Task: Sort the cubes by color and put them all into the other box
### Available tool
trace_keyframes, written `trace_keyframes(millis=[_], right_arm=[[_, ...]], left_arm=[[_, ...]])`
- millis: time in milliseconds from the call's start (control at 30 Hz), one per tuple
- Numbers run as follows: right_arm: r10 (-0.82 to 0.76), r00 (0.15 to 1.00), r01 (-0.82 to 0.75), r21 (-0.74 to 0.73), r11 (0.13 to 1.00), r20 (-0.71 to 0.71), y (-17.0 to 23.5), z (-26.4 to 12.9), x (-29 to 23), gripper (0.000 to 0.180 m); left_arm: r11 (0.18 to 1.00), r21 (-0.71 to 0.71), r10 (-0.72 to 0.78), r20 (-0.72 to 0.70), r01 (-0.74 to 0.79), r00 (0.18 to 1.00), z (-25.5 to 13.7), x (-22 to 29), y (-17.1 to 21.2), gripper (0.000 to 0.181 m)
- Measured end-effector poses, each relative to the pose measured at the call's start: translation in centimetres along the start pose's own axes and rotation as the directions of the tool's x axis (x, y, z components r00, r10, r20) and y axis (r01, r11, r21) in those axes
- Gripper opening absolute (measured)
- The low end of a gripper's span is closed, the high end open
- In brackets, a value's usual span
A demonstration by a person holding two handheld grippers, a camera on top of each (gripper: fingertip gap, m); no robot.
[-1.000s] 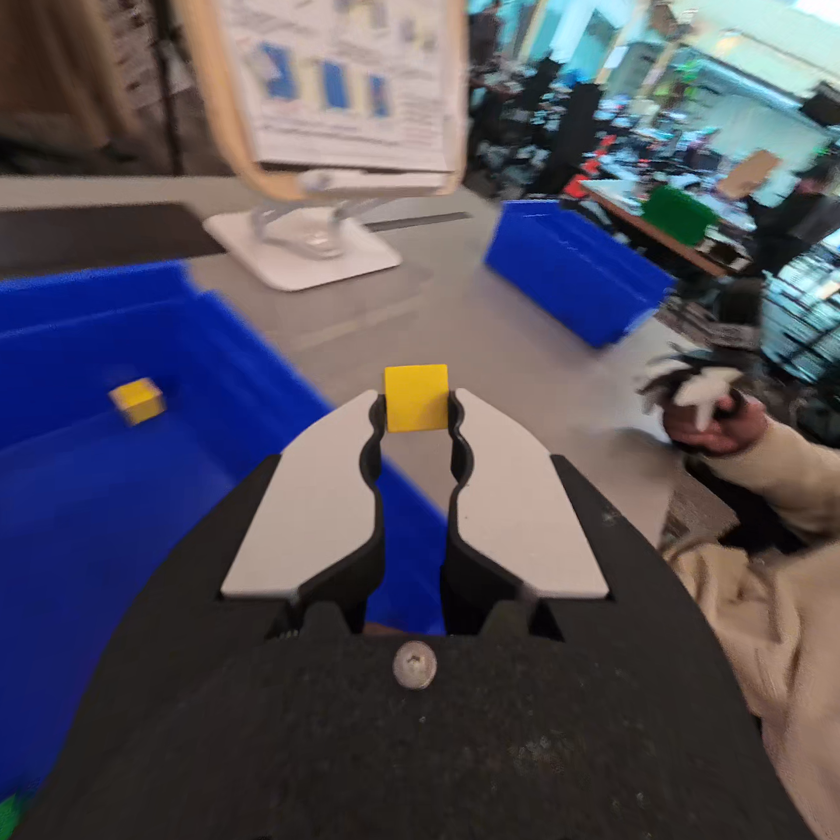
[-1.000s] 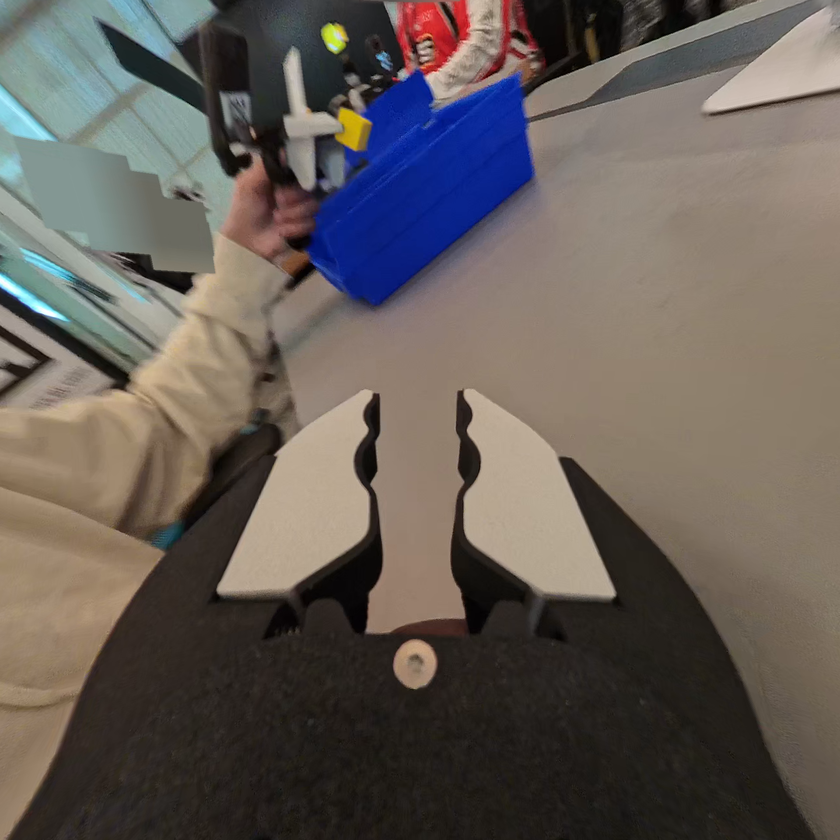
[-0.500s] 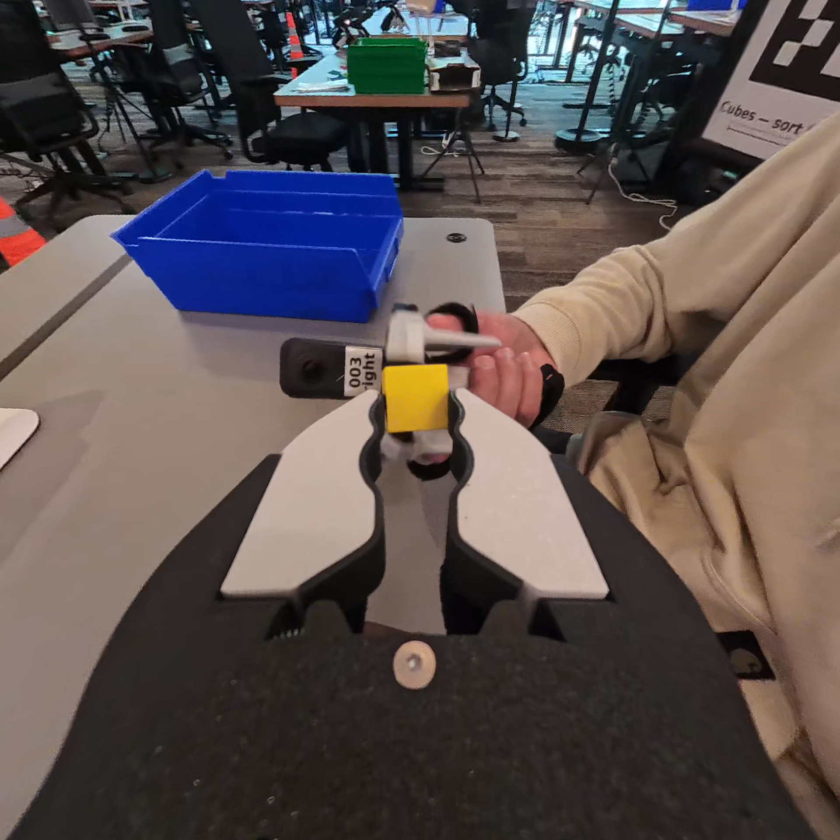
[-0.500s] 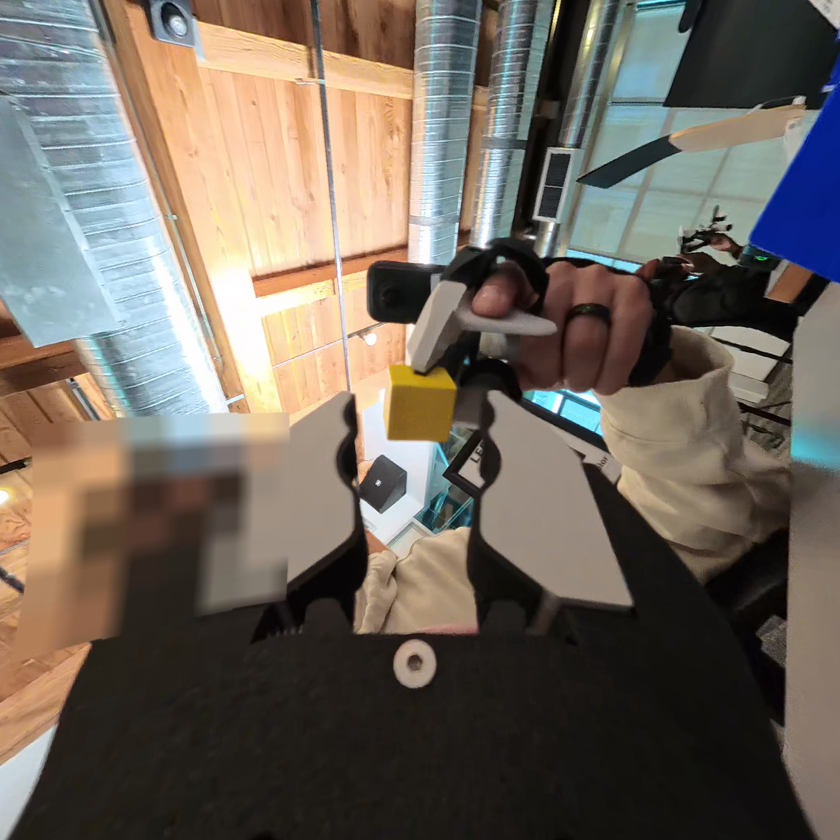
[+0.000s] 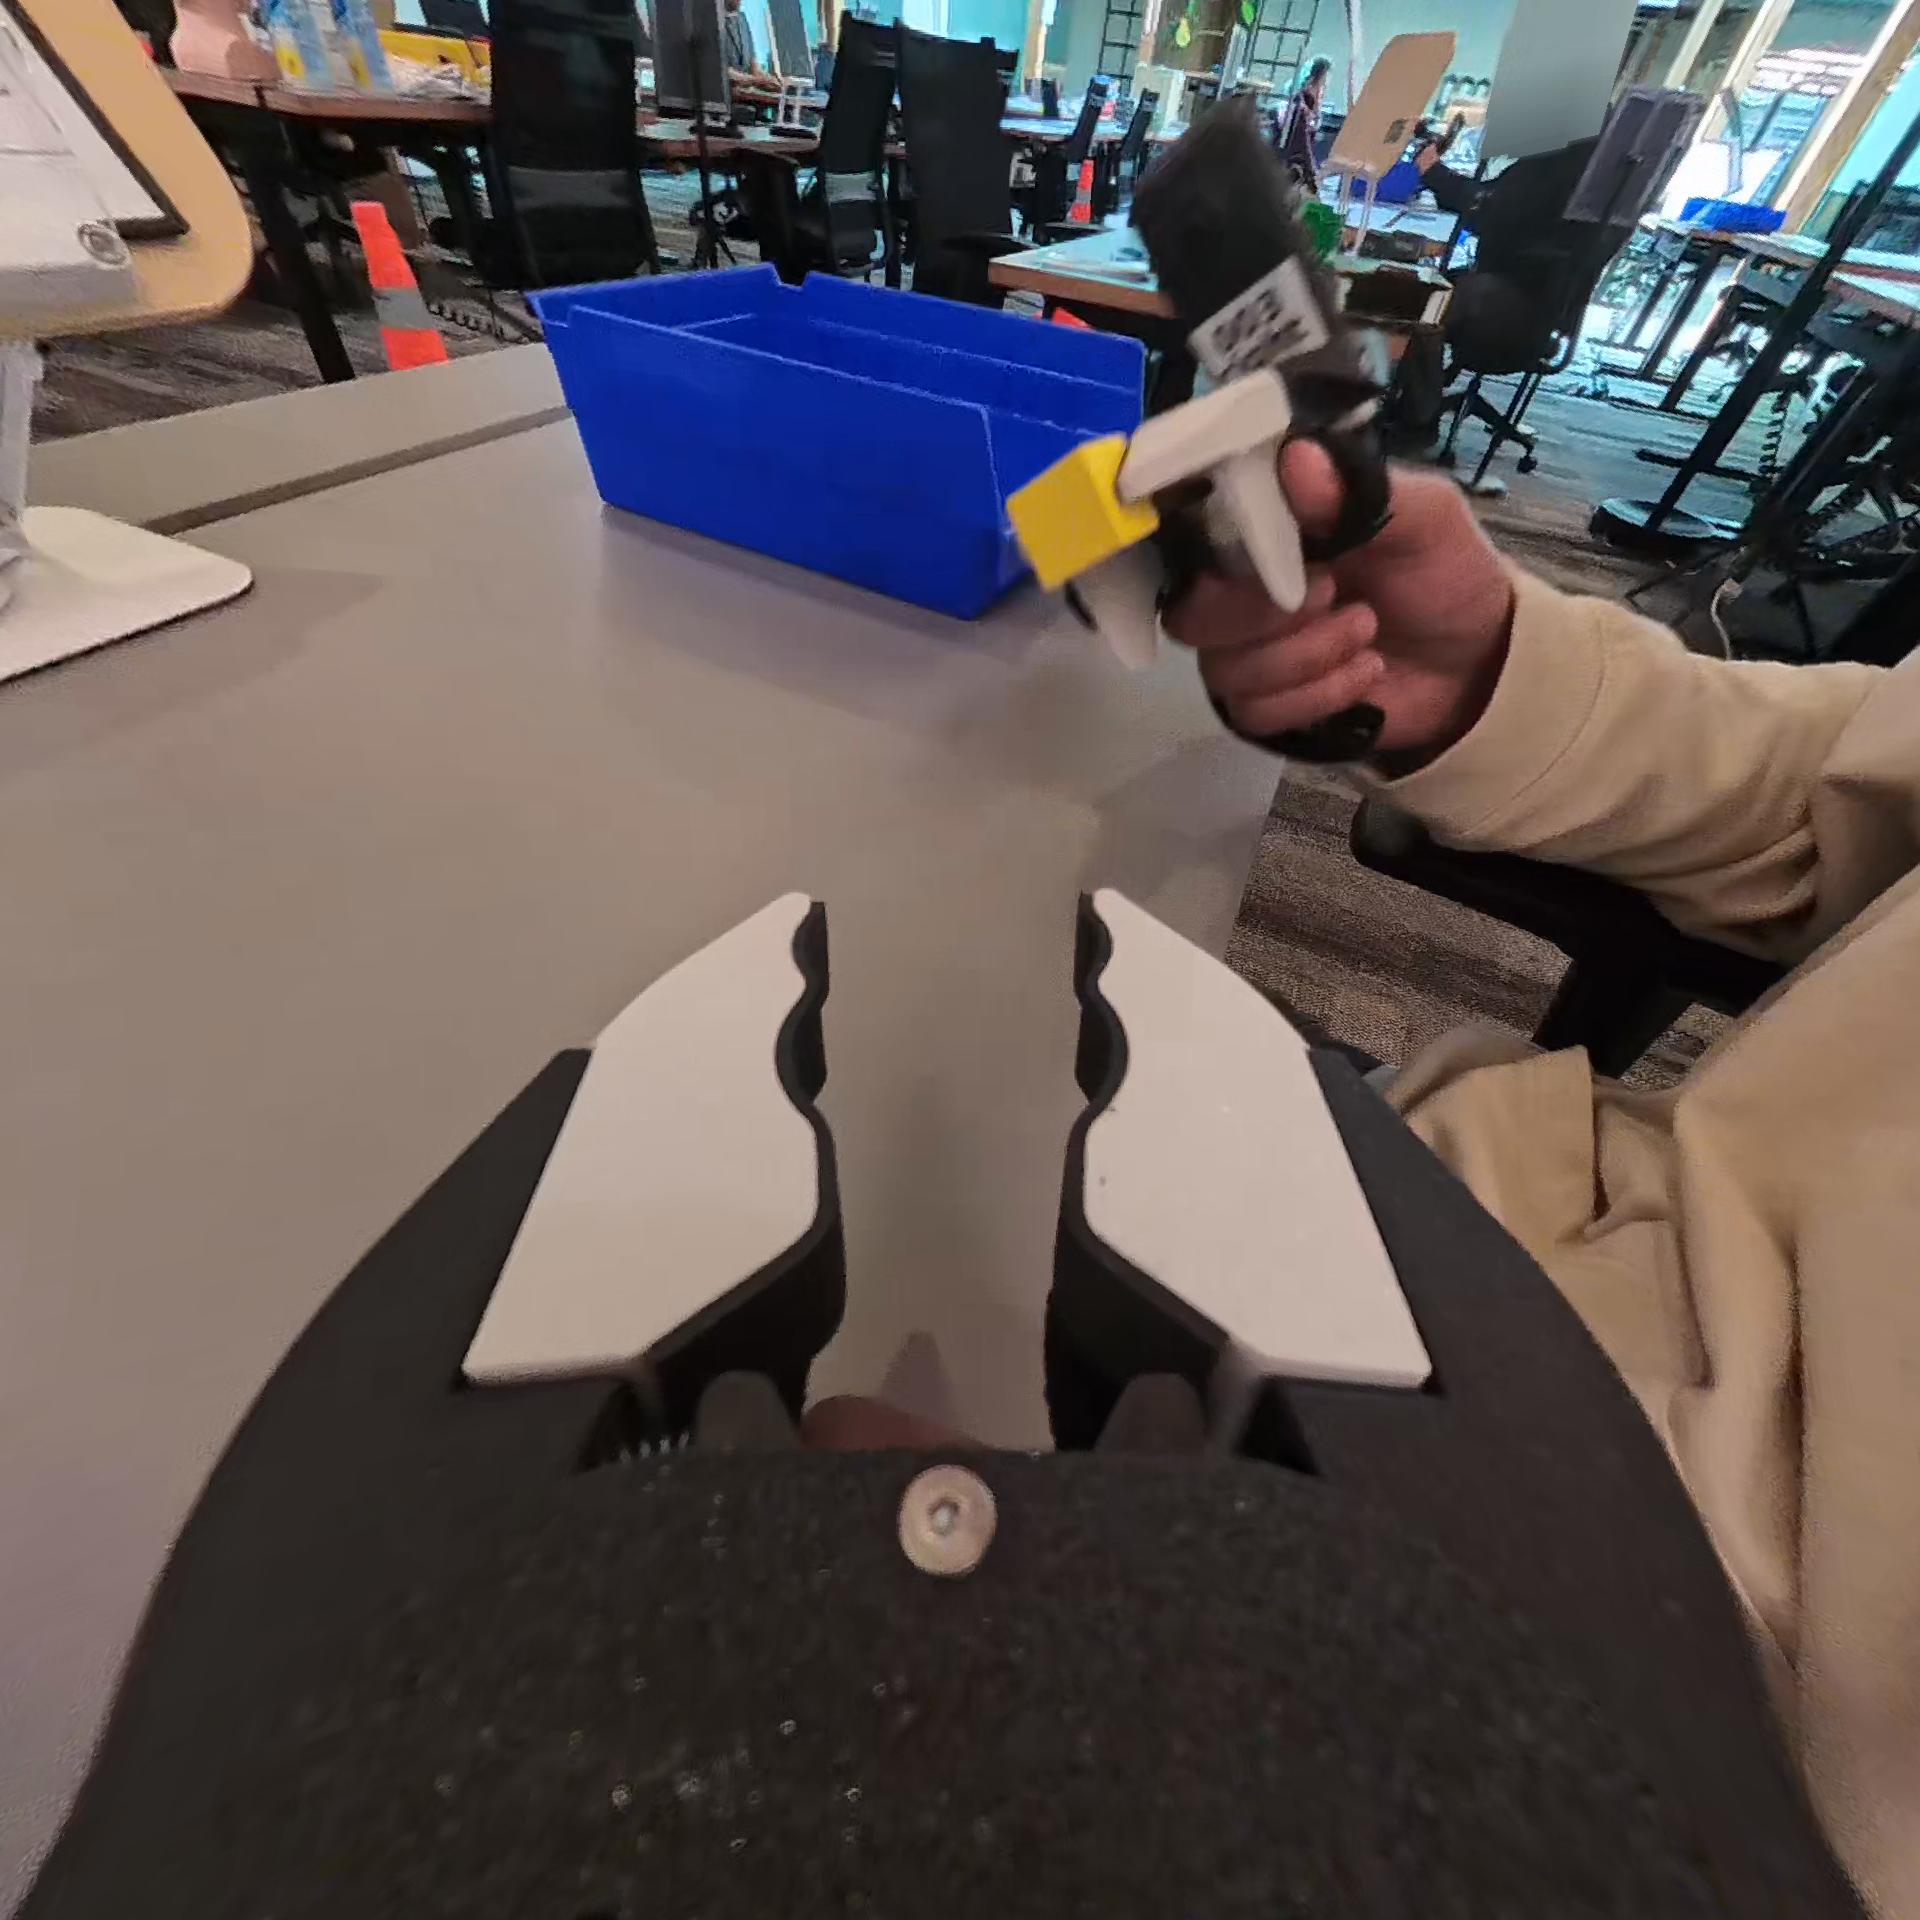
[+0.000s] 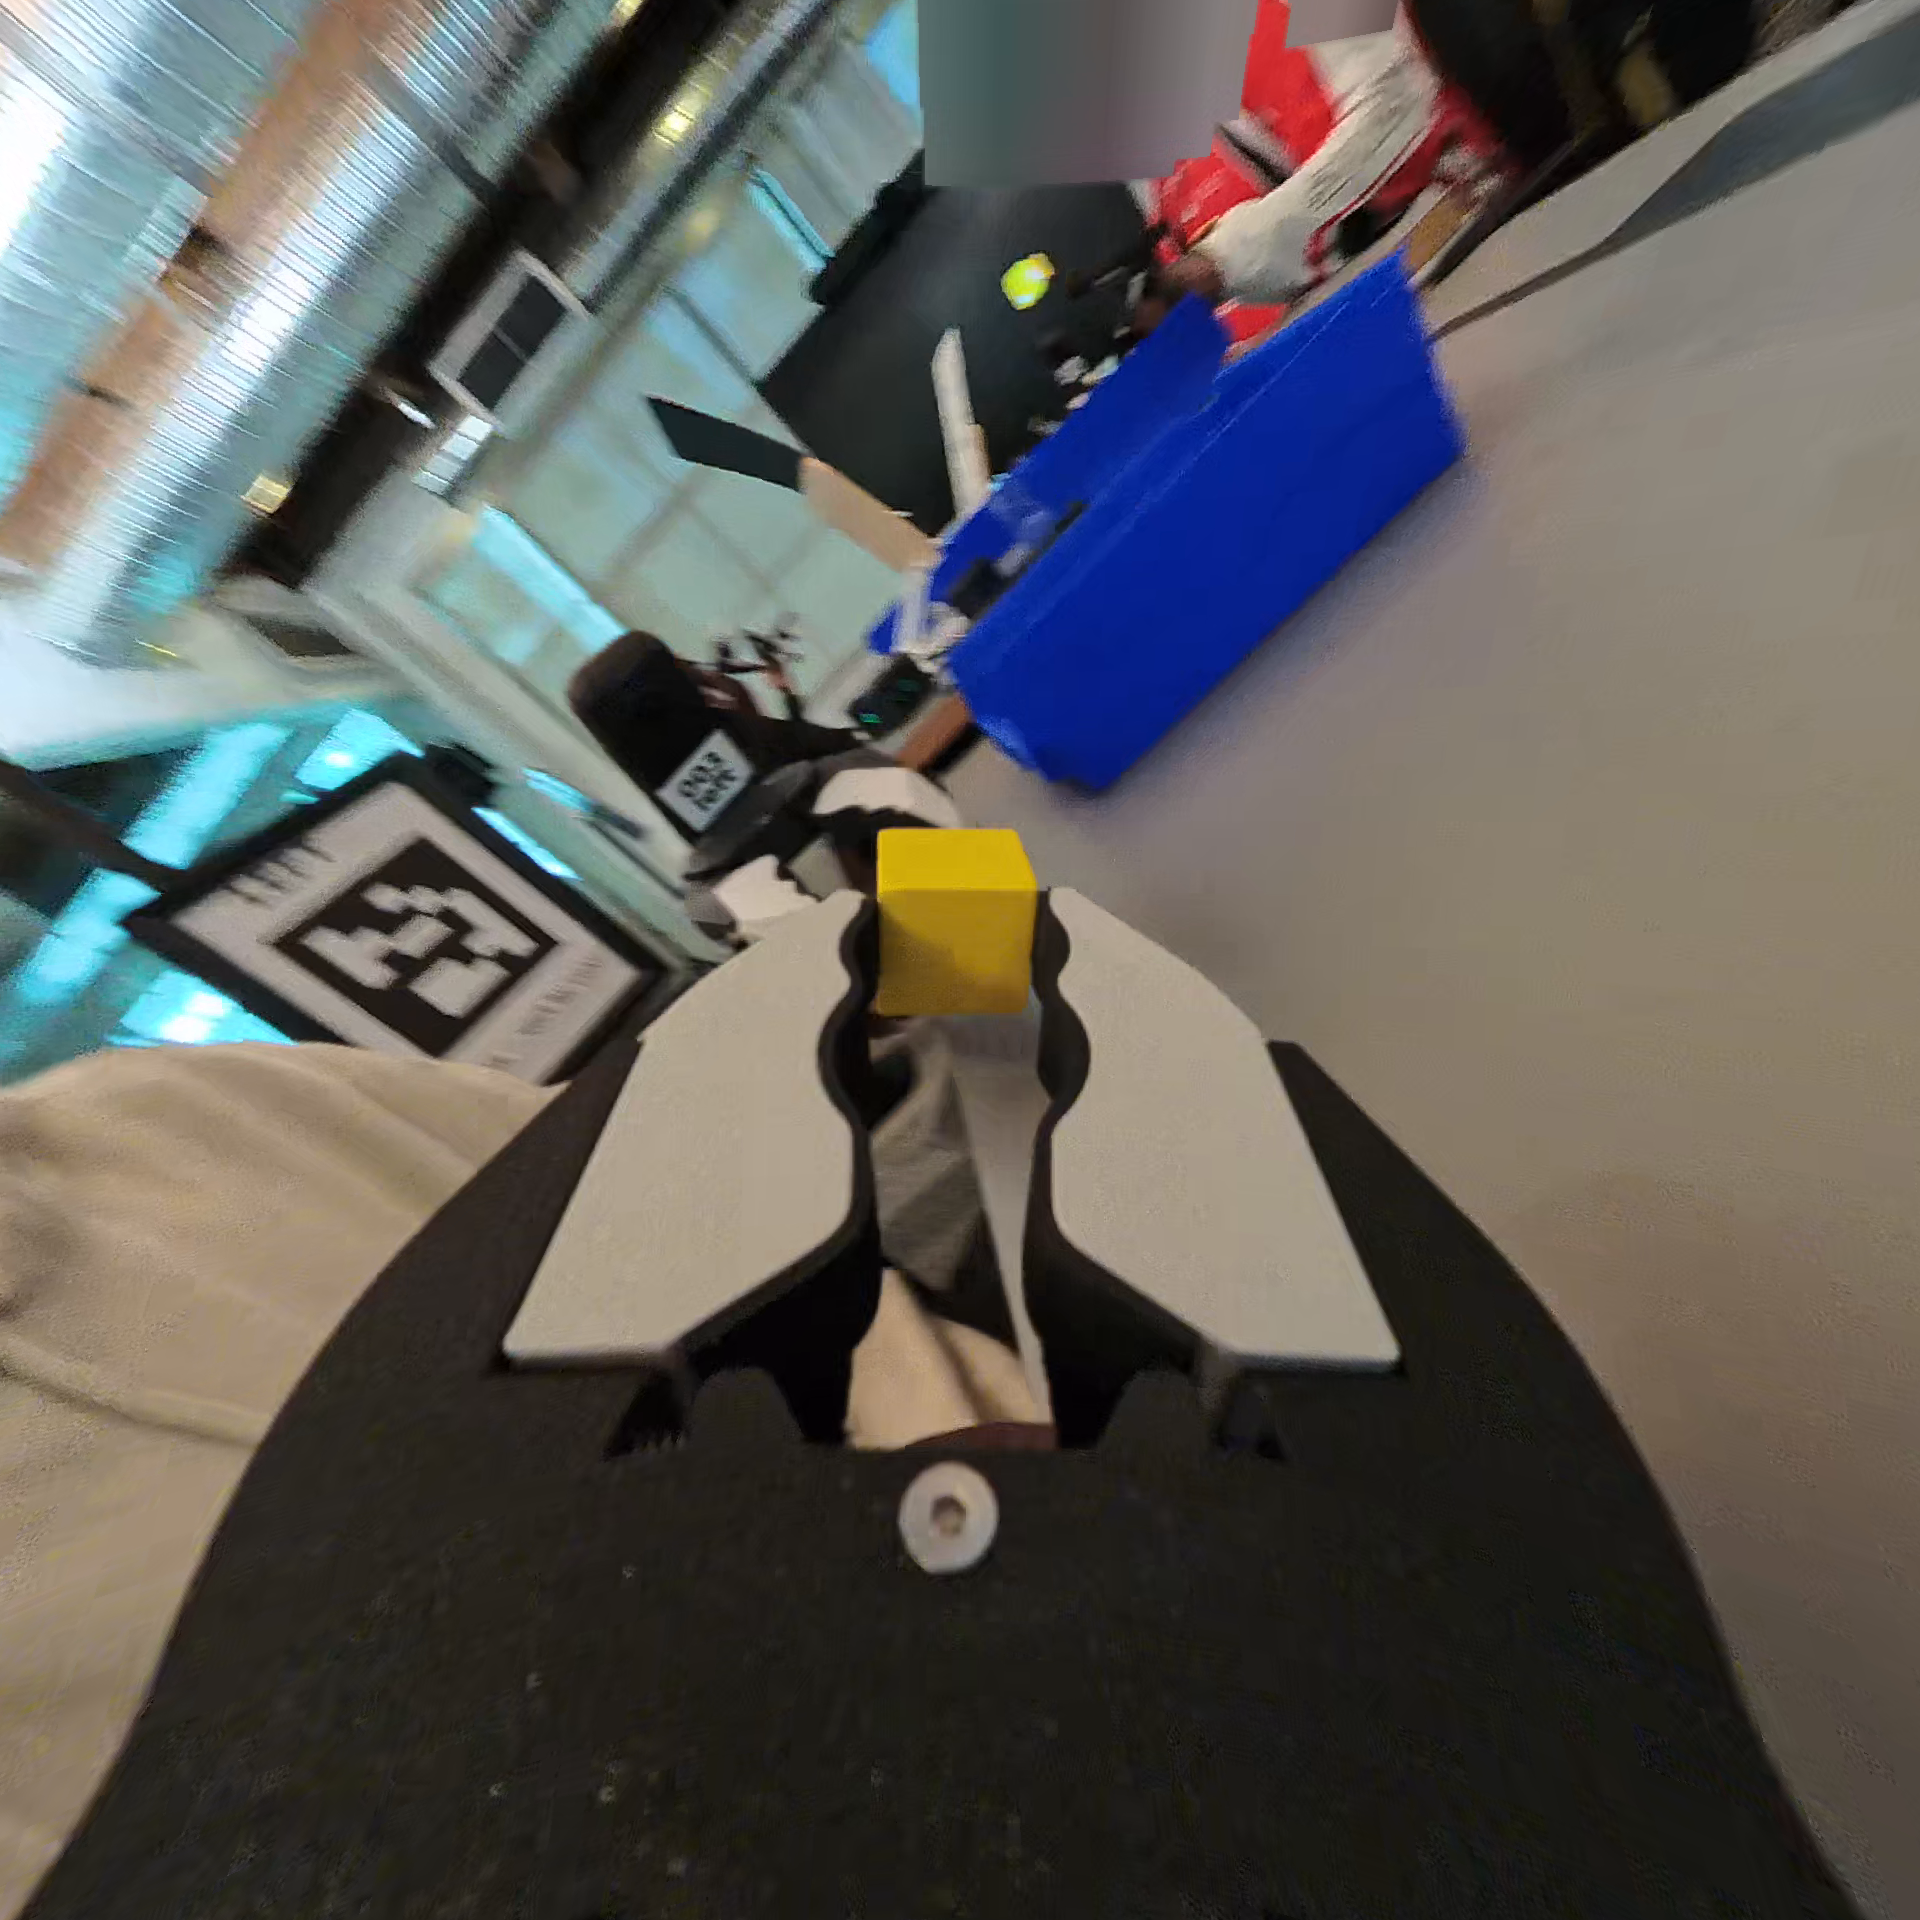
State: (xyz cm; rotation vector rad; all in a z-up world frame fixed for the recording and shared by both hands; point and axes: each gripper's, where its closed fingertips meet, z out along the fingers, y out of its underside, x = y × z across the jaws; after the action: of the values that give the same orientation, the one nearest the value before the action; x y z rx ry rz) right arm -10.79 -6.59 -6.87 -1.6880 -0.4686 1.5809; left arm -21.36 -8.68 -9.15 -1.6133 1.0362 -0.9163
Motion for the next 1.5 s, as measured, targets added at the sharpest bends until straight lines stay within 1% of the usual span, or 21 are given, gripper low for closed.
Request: trace_keyframes(millis=[100, 167, 233, 267, 333, 367, 433, 500, 633, 700, 833, 933, 1000, 1067, 1100, 1167, 1233, 1267, 1367, 1433, 1500], right_arm=[[-0.186, 0.971, 0.193, 0.031, 0.981, -0.152, -2.5, -3.6, -0.5, 0.028], [-0.276, 0.9, 0.308, 0.043, 0.95, -0.338, -6.3, -7.8, 0.3, 0.028], [-0.313, 0.731, 0.395, 0.003, 0.918, -0.607, -10.7, -13.8, 3.0, 0.028], [-0.336, 0.608, 0.393, -0.095, 0.915, -0.72, -12.2, -16.9, 5.2, 0.028], [-0.403, 0.372, 0.261, -0.323, 0.91, -0.836, -13.6, -22.8, 9.9, 0.028], [-0.41, 0.301, 0.142, -0.385, 0.912, -0.861, -13.8, -25.2, 12.2, 0.028], [-0.414, 0.31, -0.093, -0.46, 0.883, -0.856, -12.7, -27.3, 15.7, 0.028], [-0.446, 0.299, -0.303, -0.527, 0.794, -0.843, -10.9, -28.7, 18.2, 0.029], [-0.543, 0.315, -0.544, -0.617, 0.569, -0.779, -7.9, -30.1, 20.6, 0.028], [-0.542, 0.328, -0.617, -0.61, 0.497, -0.774, -6.9, -30.7, 21.1, 0.029], [-0.509, 0.342, -0.613, -0.598, 0.516, -0.79, -7.2, -30.4, 21.5, 0.031], [-0.513, 0.333, -0.552, -0.604, 0.574, -0.791, -8.0, -29.9, 20.4, 0.048], [-0.54, 0.271, -0.424, -0.603, 0.676, -0.797, -9.9, -28.9, 18.3, 0.049], [-0.547, 0.242, -0.147, -0.588, 0.796, -0.801, -12.1, -25.0, 15.3, 0.046], [-0.53, 0.293, 0.039, -0.544, 0.838, -0.796, -12.5, -21.4, 13.3, 0.046], [-0.506, 0.535, 0.378, -0.344, 0.859, -0.676, -10.4, -12.5, 8.2, 0.047], [-0.443, 0.715, 0.486, -0.071, 0.871, -0.541, -6.4, -6.6, 4.2, 0.038], [-0.42, 0.76, 0.479, -0.008, 0.878, -0.496, -4.2, -4.7, 3.6, 0.039], [-0.474, 0.771, 0.448, -0.167, 0.878, -0.425, 1.1, -1.2, 3.7, 0.047], [-0.496, 0.746, 0.475, -0.167, 0.864, -0.445, 1.7, -0.5, 3.9, 0.044], [-0.494, 0.764, 0.459, -0.189, 0.868, -0.415, 2.3, 0.2, 3.6, 0.044]], left_arm=[[1.0, -0.014, 0.027, 0.01, -0.027, 1.0, -0.3, 1.0, 0.6, 0.045], [0.996, -0.031, 0.084, 0.034, -0.083, 0.996, 0.0, 1.3, 0.7, 0.046], [0.991, -0.06, 0.12, 0.033, -0.117, 0.992, 0.5, 1.7, 1.1, 0.046], [0.99, -0.069, 0.127, 0.027, -0.125, 0.991, 0.7, 2.0, 1.3, 0.047], [0.988, -0.082, 0.128, 0.004, -0.128, 0.992, 0.9, 2.5, 1.7, 0.047], [0.989, -0.082, 0.127, -0.002, -0.126, 0.992, 1.0, 2.6, 1.7, 0.047], [0.989, -0.084, 0.119, -0.018, -0.12, 0.993, 1.1, 2.8, 1.7, 0.047], [0.99, -0.084, 0.112, -0.019, -0.114, 0.993, 1.0, 2.8, 1.6, 0.047], [0.989, -0.088, 0.117, -0.009, -0.117, 0.993, 0.7, 2.6, 1.7, 0.047], [0.99, -0.092, 0.111, -0.007, -0.111, 0.994, 0.6, 2.5, 1.8, 0.047], [0.988, -0.1, 0.121, 0.003, -0.12, 0.993, 0.4, 2.4, 2.0, 0.048], [0.988, -0.104, 0.118, 0.012, -0.116, 0.993, 0.3, 2.1, 2.1, 0.048], [0.989, -0.105, 0.108, 0.032, -0.105, 0.994, 0.3, 1.7, 2.0, 0.048], [0.991, -0.107, 0.093, 0.076, -0.084, 0.993, 0.3, 0.7, 1.9, 0.047], [0.992, -0.106, 0.081, 0.104, -0.07, 0.991, 0.2, 0.0, 1.9, 0.047], [0.994, -0.103, 0.054, 0.161, -0.038, 0.985, 0.1, -1.4, 1.8, 0.047], [0.995, -0.104, 0.029, 0.23, -0.004, 0.973, -0.1, -2.9, 1.9, 0.047], [0.994, -0.106, 0.018, 0.264, 0.011, 0.964, -0.3, -3.7, 2.0, 0.047], [0.995, -0.093, -0.015, 0.321, 0.047, 0.947, -0.9, -5.2, 2.0, 0.048], [0.992, -0.094, -0.048, 0.327, 0.083, 0.944, -1.1, -5.7, 2.3, 0.048], [0.99, -0.097, -0.063, 0.337, 0.102, 0.939, -1.4, -6.2, 2.4, 0.048]])
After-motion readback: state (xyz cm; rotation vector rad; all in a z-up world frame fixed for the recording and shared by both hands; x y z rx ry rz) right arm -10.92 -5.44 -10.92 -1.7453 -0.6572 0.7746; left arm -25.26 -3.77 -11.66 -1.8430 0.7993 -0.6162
